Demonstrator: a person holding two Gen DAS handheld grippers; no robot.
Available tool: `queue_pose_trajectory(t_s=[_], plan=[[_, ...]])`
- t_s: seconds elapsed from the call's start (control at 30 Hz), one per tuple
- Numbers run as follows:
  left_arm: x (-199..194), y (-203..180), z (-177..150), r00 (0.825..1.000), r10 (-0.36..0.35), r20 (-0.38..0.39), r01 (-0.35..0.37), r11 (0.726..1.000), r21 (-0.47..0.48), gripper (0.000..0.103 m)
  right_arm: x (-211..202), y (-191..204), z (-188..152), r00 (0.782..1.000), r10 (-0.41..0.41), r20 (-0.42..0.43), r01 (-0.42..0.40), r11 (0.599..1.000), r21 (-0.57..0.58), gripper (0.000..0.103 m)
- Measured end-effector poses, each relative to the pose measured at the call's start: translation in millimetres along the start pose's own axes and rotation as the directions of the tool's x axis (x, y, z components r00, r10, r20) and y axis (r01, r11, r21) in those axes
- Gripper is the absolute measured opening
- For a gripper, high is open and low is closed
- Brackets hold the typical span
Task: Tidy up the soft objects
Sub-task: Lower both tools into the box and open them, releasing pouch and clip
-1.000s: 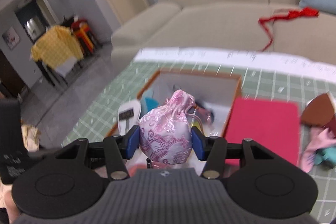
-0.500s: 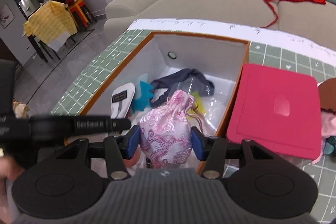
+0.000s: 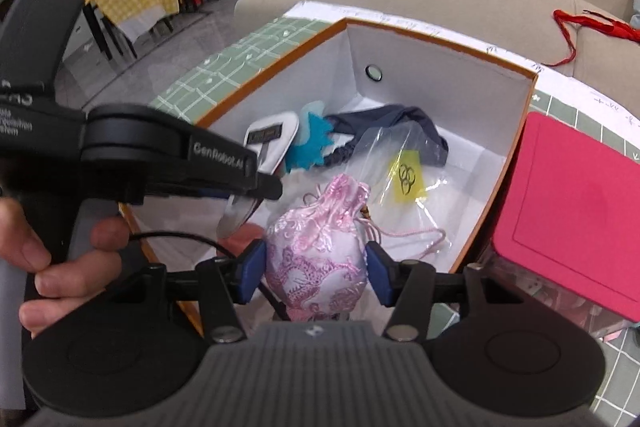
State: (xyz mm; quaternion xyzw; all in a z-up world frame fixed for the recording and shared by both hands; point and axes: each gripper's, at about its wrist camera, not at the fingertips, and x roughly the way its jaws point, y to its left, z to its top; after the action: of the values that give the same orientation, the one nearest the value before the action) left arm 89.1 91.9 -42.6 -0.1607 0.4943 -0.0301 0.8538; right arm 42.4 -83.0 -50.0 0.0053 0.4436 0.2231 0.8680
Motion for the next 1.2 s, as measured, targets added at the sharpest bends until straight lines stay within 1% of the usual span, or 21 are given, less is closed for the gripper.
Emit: queue_pose_trajectory(t_s=[0.03,0.1,0.13,0.17,0.23,0.3,0.37,0.5,0.57,0.67,0.73,0.8,0.83,0.9,0.93,0.97,1.0,1.07,1.13,1.17,1.2], plan=[[1,1,1,1.0,-0.006,-0.005,0.006,1.0,-0.004,0.021,-1,1,-1,1.0,0.002,0.004,-0.001,1.0,-0.009,0.054],[2,5,2,1.0,-0.02,-0.012,0.02,1.0,-0.024,0.021,-3,3,0,1.0,0.007,0.016,-0.006,1.0,-0.03,0.057],[2,6,2,1.0,-0.025,-0.013,0.024,0.999,-0.028,0.021,-5,4,0,1.0,0.006,0.024,-0.005,0.999,-0.039,0.059],[2,6,3,1.0,-0.028,-0.012,0.027,0.999,-0.029,0.021,-7,6,0,0.999,0.0,0.04,0.002,0.999,-0.048,0.065],[1,7,3,0.999,-0.031,-0.007,0.031,0.999,-0.033,0.021,-10,9,0,0.998,-0.008,0.061,0.013,0.997,-0.071,0.072],[1,8,4,0.999,-0.034,0.002,0.034,0.999,-0.042,0.021,-11,13,0,0.998,-0.014,0.066,0.021,0.995,-0.099,0.073],[0,8,4,0.999,-0.04,0.006,0.041,0.998,-0.043,0.021,-13,15,-1,0.997,-0.027,0.074,0.036,0.992,-0.119,0.078],[0,7,4,0.999,-0.038,0.011,0.039,0.999,-0.037,0.022,-18,18,-5,0.996,-0.04,0.083,0.052,0.986,-0.156,0.081],[3,7,4,0.999,-0.034,0.0,0.034,0.999,-0.042,0.023,-19,18,-6,0.996,-0.043,0.081,0.056,0.985,-0.163,0.081],[4,6,3,1.0,-0.001,-0.006,0.001,0.999,-0.038,0.029,-21,17,-5,0.996,-0.046,0.078,0.058,0.985,-0.16,0.081],[3,6,3,1.0,0.0,-0.001,0.0,0.999,-0.04,0.032,-23,17,-4,0.996,-0.05,0.08,0.062,0.985,-0.158,0.081],[3,8,3,1.0,-0.009,0.003,0.009,0.998,-0.058,0.044,-24,16,-4,0.994,-0.059,0.091,0.072,0.986,-0.151,0.081],[2,9,3,1.0,-0.009,0.007,0.009,0.997,-0.07,0.046,-25,16,-4,0.994,-0.062,0.094,0.076,0.986,-0.146,0.081],[1,12,4,1.0,-0.02,0.015,0.021,0.996,-0.092,0.056,-25,14,-3,0.993,-0.066,0.096,0.079,0.987,-0.138,0.081],[0,14,4,0.999,-0.03,0.023,0.032,0.994,-0.106,0.059,-26,14,-3,0.993,-0.07,0.098,0.083,0.987,-0.136,0.081],[-1,15,4,0.998,-0.046,0.033,0.05,0.991,-0.122,0.069,-26,14,-3,0.992,-0.072,0.099,0.085,0.987,-0.135,0.081],[-3,17,4,0.996,-0.077,0.051,0.083,0.986,-0.142,0.082,-27,14,-3,0.992,-0.073,0.099,0.086,0.987,-0.135,0.081],[-6,21,3,0.987,-0.138,0.084,0.152,0.97,-0.191,0.095,-28,14,-4,0.992,-0.073,0.1,0.086,0.987,-0.137,0.081],[-9,25,2,0.975,-0.185,0.126,0.211,0.949,-0.236,0.095,-30,15,-5,0.992,-0.074,0.102,0.088,0.986,-0.139,0.081],[-11,25,2,0.972,-0.187,0.14,0.216,0.946,-0.242,0.096,-31,14,-5,0.992,-0.074,0.103,0.088,0.986,-0.138,0.081],[-13,24,2,0.973,-0.177,0.151,0.209,0.949,-0.236,0.096,-32,15,-5,0.992,-0.074,0.104,0.088,0.987,-0.138,0.081]])
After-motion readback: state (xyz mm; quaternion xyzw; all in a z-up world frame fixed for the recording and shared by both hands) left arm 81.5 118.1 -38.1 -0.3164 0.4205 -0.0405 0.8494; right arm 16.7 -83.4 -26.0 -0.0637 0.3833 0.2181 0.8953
